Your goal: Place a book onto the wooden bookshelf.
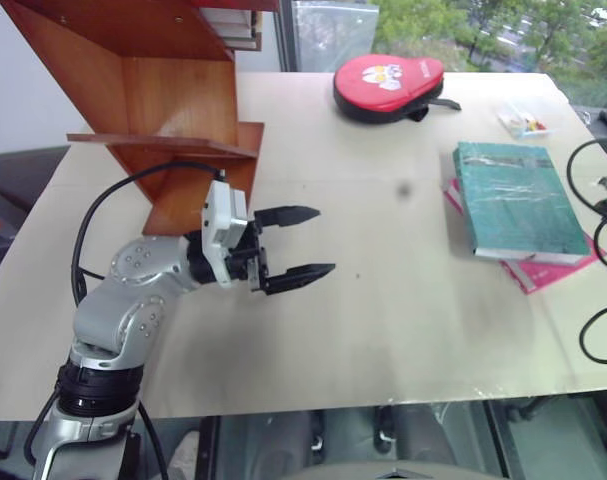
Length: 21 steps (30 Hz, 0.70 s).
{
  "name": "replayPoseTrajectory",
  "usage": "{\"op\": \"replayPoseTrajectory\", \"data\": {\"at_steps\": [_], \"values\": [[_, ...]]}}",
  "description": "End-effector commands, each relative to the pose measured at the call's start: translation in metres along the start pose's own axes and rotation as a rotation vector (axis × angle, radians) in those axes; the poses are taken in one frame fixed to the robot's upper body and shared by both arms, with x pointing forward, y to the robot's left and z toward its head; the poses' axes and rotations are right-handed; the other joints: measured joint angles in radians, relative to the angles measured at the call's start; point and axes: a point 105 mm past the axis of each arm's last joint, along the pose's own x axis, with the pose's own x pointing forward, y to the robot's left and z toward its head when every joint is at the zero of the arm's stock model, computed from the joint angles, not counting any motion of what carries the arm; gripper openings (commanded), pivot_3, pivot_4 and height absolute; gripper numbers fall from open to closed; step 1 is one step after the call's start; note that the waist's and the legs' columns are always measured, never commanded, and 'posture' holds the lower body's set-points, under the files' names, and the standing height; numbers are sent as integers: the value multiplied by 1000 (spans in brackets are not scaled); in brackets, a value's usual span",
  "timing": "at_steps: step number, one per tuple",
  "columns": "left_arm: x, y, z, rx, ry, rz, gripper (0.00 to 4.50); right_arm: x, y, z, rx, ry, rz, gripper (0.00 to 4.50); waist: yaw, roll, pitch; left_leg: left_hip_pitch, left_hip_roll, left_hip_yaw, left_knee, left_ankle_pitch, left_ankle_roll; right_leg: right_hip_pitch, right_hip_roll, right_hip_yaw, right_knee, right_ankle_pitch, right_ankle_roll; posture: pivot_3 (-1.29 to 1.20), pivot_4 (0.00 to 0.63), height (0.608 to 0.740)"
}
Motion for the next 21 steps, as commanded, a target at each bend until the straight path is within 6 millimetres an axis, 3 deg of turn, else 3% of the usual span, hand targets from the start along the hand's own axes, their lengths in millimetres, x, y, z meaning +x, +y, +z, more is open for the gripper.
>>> {"op": "replayPoseTrajectory", "data": {"at_steps": [1, 13, 18, 21], "values": [[-5, -2, 14, 46, -22, 16, 4500, -1, -5, -2, -6, 13, 1, 42, 0, 0, 0, 0, 0, 0, 0, 0, 0, 0, 0, 0, 0, 0, 0, 0, 150, 740], [-6, -3, 15, 44, -32, 17, 4500, 0, 32, -42, -124, 239, 252, 42, -19, 0, -1, 4, 2, 0, 1, 0, -1, 3, 2, 1, 1, 0, 0, 0, 150, 740], [-6, -3, 15, 39, -33, 11, 4500, 4, 21, -17, -45, 63, 190, 42, -26, 0, -1, 5, 2, 0, 2, 0, -1, 4, 1, 1, 1, 0, 0, 0, 150, 740], [-6, -3, 16, 37, -34, 7, 4500, 9, 23, -13, 30, 1, 184, 42, -24, 0, -1, 4, 2, 0, 2, 0, -1, 4, 1, 1, 1, 0, 0, 0, 150, 740]]}}
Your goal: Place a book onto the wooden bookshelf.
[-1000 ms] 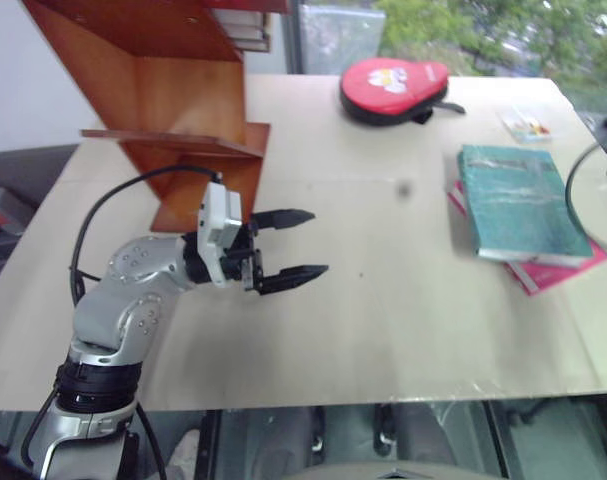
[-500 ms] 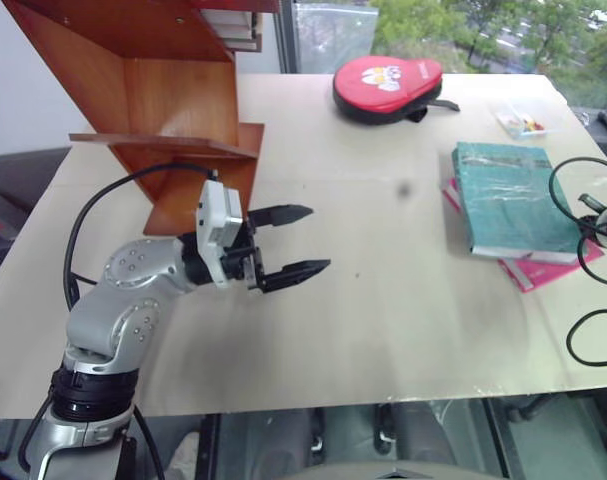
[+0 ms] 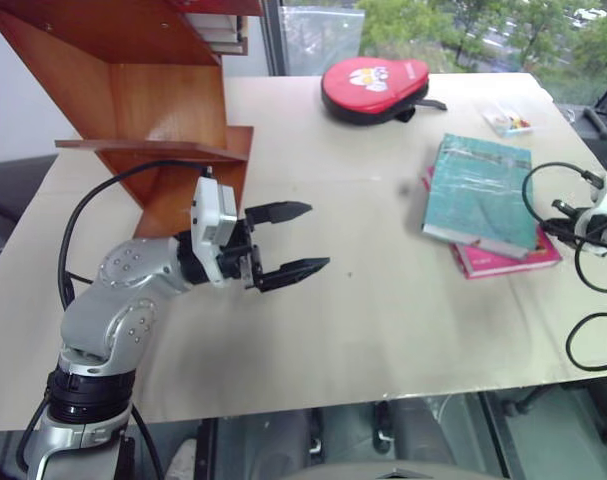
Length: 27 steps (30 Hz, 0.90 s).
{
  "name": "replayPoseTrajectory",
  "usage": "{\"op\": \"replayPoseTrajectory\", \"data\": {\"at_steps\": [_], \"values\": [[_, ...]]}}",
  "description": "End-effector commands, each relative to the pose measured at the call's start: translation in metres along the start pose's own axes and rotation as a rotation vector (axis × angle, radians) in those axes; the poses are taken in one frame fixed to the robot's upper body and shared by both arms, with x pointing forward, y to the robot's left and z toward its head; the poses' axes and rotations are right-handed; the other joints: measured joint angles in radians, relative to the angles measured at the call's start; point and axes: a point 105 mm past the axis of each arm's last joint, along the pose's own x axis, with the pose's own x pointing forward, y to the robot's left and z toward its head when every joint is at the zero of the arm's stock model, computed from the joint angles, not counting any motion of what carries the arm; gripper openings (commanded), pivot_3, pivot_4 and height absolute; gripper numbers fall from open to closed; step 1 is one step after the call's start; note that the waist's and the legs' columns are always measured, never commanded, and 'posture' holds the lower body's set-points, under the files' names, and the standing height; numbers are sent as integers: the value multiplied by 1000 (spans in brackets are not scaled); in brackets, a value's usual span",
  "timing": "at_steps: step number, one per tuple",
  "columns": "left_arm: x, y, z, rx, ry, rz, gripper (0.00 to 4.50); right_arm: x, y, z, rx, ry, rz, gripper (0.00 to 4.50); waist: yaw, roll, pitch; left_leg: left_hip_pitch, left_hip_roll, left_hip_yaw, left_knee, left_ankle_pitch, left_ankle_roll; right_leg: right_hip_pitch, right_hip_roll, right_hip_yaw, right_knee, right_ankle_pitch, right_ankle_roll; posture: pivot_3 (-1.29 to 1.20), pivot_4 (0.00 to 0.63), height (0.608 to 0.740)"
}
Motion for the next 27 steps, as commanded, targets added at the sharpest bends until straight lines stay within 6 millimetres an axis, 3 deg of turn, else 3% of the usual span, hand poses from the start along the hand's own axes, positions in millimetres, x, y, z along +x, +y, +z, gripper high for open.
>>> {"op": "replayPoseTrajectory", "data": {"at_steps": [1, 5, 8, 13, 27], "values": [[0, -3, 11, 41, -17, -18, 4500, 2, 2, 13, 64, -100, -1, 42, 0, 0, 0, 0, 0, 0, 0, 0, 0, 0, 0, 0, 0, 0, 0, 0, 150, 740], [-1, -2, 10, 38, -16, -6, 4500, 20, 17, -4, 68, -97, 30, 42, -4, 0, 0, 0, 0, 0, 0, 0, 0, 0, 0, 0, 0, 0, 0, 0, 150, 740], [-3, -1, 10, 34, -11, 9, 4500, 26, 42, -9, 23, -82, 139, 42, -10, 0, 0, 1, 0, 1, 0, 0, 0, 0, 0, 1, 0, 0, 0, 0, 150, 740], [-8, -3, 7, 26, 4, 28, 4500, 25, 77, -21, -100, -7, 348, 42, -12, 0, 0, 4, 2, 4, 0, 0, 0, 0, 2, 4, 1, 0, 0, 0, 150, 740], [-47, -16, 9, -2, 12, -43, 4500, 22, 138, -59, -213, 154, 663, 42, -8, 1, 0, 3, 3, 3, 0, 0, -1, 0, 2, 4, 1, 0, -1, 0, 150, 740]]}}
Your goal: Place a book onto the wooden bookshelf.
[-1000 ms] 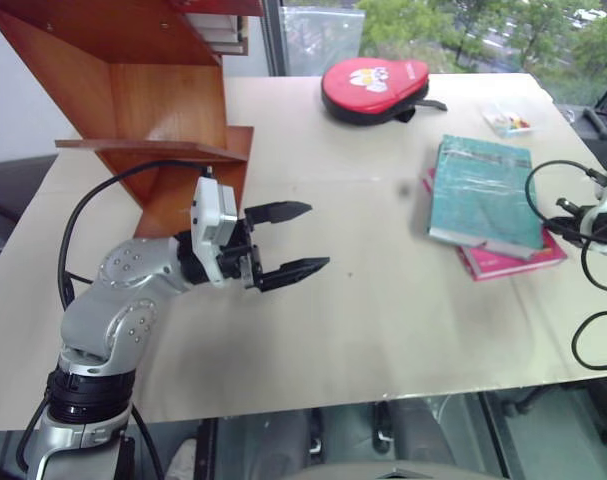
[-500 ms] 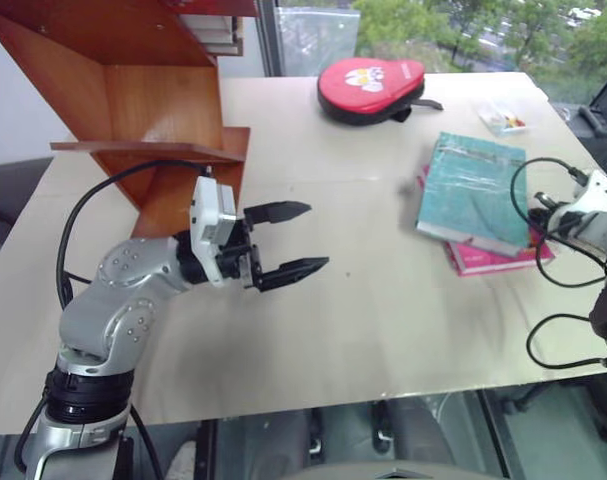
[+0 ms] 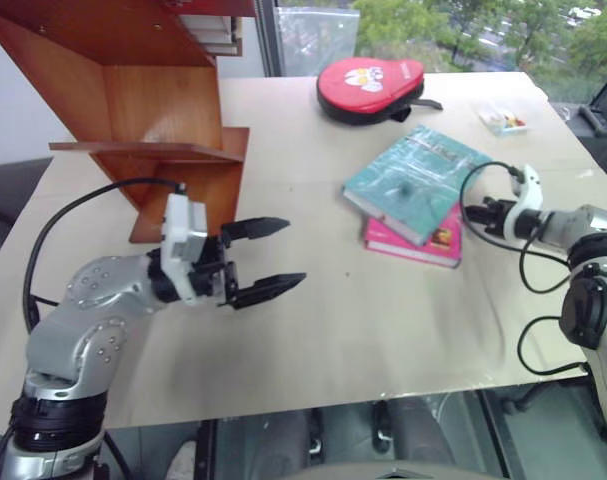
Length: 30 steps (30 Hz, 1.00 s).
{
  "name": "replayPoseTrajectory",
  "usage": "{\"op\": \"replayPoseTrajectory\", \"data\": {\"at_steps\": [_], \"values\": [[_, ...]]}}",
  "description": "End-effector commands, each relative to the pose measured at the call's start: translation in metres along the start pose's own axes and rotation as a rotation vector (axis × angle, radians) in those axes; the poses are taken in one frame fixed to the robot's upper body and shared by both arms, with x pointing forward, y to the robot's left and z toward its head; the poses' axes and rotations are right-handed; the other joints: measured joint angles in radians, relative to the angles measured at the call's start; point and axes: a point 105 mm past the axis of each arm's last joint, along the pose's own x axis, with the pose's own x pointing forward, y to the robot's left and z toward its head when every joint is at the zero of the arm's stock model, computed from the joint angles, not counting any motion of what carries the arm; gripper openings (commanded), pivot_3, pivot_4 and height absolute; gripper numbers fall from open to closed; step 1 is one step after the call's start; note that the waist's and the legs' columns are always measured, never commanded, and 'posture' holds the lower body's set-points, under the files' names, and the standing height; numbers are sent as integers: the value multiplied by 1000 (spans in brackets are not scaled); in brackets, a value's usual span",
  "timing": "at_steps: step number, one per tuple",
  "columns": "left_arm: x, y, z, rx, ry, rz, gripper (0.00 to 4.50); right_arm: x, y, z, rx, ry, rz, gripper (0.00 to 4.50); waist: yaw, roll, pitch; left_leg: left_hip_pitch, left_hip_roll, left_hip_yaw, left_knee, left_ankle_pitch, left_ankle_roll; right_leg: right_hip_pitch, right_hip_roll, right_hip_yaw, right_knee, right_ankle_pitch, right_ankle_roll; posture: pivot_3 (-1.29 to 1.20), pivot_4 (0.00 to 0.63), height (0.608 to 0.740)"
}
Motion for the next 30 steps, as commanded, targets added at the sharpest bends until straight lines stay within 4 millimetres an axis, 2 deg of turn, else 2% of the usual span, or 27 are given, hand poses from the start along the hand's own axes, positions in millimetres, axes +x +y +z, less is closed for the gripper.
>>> {"op": "replayPoseTrajectory", "data": {"at_steps": [1, 5, 8, 10, 13, 15, 18, 19, 22, 25, 30], "values": [[-11, -2, 12, 45, -17, -25, 4500, 7, 19, 4, -16, 3, 86, 42, 2, 0, 0, 0, 0, 0, 0, 0, 0, 0, 0, 0, 0, 0, 0, 0, 150, 740], [-16, 10, 11, 30, -36, 57, 4500, 10, 25, 0, -30, 16, 113, 42, 3, 0, 0, -1, -1, -1, 0, 0, 0, 0, -1, -1, 0, 0, 0, 0, 150, 740], [-15, 28, 2, 3, -28, 190, 4500, -3, 13, -4, -126, 44, 54, 42, 9, 0, 0, -2, -2, -3, 0, 0, 0, 0, -1, -2, -1, 0, 0, 0, 150, 740], [-13, 33, -4, -10, -13, 234, 4500, -15, 9, -9, -210, 67, 22, 42, 15, 1, 0, -3, -3, -6, 0, 0, 0, 0, -2, -2, 0, 0, 0, 0, 150, 740], [-10, 31, -9, -26, -32, 230, 4500, -51, 41, -25, -436, 86, 88, 42, 42, 2, 0, -7, -3, -10, 0, 0, 0, 0, -3, -6, -2, 0, 0, 0, 150, 740], [-9, 31, -11, -28, -36, 230, 4500, -63, 60, -31, -491, 73, 117, 42, 46, 4, 1, -8, -4, -10, 0, 0, 0, -1, -4, -7, -2, -1, 1, 0, 150, 740], [-9, 34, -13, -27, -40, 226, 4500, -71, 114, -21, -555, -32, 226, 42, 25, 7, 2, -6, -3, -7, 0, 0, 0, -2, -3, -7, -1, -1, 1, 0, 150, 740], [-9, 36, -13, -25, -41, 223, 4500, -68, 129, -15, -586, -66, 239, 42, 23, 7, 2, -5, -2, -5, 0, 1, -2, -2, -1, -5, -1, -1, 1, 0, 150, 740], [-8, 40, -12, -20, -43, 217, 4500, -49, 149, 5, -632, -152, 179, 42, 28, 6, 2, -2, -2, -6, 0, 1, -6, -2, -1, -5, 3, -2, 3, 0, 150, 740], [-7, 44, -12, -11, -46, 215, 4500, -4, 150, 25, -733, -174, 21, 42, 28, 6, 2, -1, -3, -5, 1, 2, -6, -4, -1, -4, 8, -1, 2, 0, 150, 740], [-5, 43, -12, -3, -60, 216, 4500, 55, 134, 31, -825, -111, -136, 42, 28, 5, 1, -8, -4, -1, 2, 3, -4, -12, -2, 0, 12, 1, -2, 0, 150, 740]]}}
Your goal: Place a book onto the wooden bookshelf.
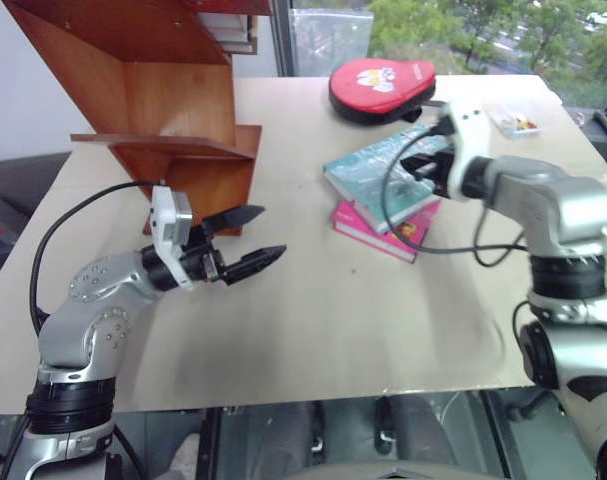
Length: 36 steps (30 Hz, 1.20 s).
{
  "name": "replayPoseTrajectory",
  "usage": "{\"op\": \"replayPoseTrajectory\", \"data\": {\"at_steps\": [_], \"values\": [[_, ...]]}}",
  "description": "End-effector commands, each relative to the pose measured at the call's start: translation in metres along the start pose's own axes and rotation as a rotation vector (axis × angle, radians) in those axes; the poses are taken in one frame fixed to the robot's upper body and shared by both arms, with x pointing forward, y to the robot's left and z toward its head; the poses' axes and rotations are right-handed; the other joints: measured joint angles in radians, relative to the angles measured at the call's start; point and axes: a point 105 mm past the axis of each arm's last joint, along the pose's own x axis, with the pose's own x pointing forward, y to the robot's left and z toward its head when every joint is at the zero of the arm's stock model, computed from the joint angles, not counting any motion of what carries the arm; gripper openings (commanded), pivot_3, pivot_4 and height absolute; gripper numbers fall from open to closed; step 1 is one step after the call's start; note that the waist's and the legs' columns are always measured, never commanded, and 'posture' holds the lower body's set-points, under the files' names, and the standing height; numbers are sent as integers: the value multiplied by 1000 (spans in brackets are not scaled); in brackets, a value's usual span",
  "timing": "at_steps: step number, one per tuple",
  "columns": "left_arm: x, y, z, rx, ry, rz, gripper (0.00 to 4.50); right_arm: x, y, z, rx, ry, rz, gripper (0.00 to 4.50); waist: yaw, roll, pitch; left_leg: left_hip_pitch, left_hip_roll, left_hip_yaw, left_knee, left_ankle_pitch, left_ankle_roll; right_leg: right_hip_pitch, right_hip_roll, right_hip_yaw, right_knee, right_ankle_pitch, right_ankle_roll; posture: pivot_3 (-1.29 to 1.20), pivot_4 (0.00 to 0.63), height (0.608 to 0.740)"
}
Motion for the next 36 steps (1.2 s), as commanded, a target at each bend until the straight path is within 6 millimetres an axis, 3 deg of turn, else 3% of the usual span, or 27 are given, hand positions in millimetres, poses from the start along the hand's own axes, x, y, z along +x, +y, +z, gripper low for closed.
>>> {"op": "replayPoseTrajectory", "data": {"at_steps": [1, 4, 6, 10, 13, 18, 24, 26, 28, 29, 32, 35, 36], "values": [[0, -3, 6, 41, -23, -3, 4500, 25, -8, -3, -119, 33, -66, 42, -1, 0, 0, -1, 0, 1, 0, 0, 0, -1, 0, 1, 0, 0, 0, 0, 150, 740], [-2, -6, 6, 41, -27, 8, 4500, 38, 7, -20, -144, 96, 56, 42, -6, 0, 0, -2, 0, 2, -1, 0, 0, -3, 0, 1, -1, 0, 0, 0, 150, 740], [-4, -7, 5, 38, -30, 20, 4500, 34, 28, -34, -169, 140, 233, 42, -7, -1, -1, -2, 1, 1, -3, 0, 0, -2, 1, 0, -4, 0, 0, 0, 150, 740], [-8, -9, 2, 28, -29, 39, 4500, 6, 50, -62, -248, 200, 455, 42, -8, -1, -1, 0, 2, 0, -4, 0, 0, 1, 2, -1, -7, 0, 0, 0, 150, 740], [-7, -9, -1, 19, -27, 45, 4500, -19, 49, -76, -288, 208, 502, 42, 0, -2, -3, 2, 2, -3, -4, 0, 0, 4, 0, -3, -6, 0, 1, 0, 150, 740], [1, -3, -5, -16, -11, 57, 4500, -42, 45, -34, -250, -24, 440, 42, 2, -2, -4, 3, 2, -4, -1, 0, -1, 7, 0, -4, -6, 0, 1, 0, 150, 740], [12, 13, -8, -112, 28, 136, 4500, -84, 57, 22, -195, -337, 401, 42, 4, -1, -3, 1, 2, -4, -1, 0, -1, 3, 0, -3, -2, 0, 0, 0, 150, 740], [16, 21, -6, -149, 42, 152, 4500, -98, 59, 23, -181, -354, 386, 567, 7, -2, -3, 1, 2, -4, -1, 0, -1, 3, 0, -3, -2, 0, 0, 0, 150, 740], [20, 30, -7, -233, 77, 158, 4500, -111, 60, 6, -226, -297, 345, 1264, 20, -3, -3, -1, 1, -5, -1, 0, 0, 3, 0, -5, -3, 0, 0, 0, 150, 740], [22, 34, -7, -273, 99, 161, 4500, -116, 58, -1, -245, -272, 309, 1831, 22, -3, -3, -2, 1, -6, -1, 0, 0, 3, 0, -6, -4, 0, 0, 0, 150, 740], [33, 47, -10, -406, 166, 160, 4500, -137, 41, -20, -201, -220, 165, 3029, 30, -4, -3, -2, 0, -6, -1, 0, 0, 3, 0, -6, -5, -1, 1, 0, 150, 740], [52, 58, 0, -450, 143, 141, 4500, -157, 21, -45, -147, -126, 23, 4316, 32, -5, -2, -2, -1, -7, 0, 0, 0, 3, -1, -6, -4, -2, 4, 0, 150, 740], [58, 60, 2, -443, 143, 127, 4500, -163, 13, -52, -131, -96, -34, 4316, 31, -6, -2, -2, -1, -7, 0, 0, 0, 3, -1, -6, -4, -2, 4, 0, 150, 740]]}}
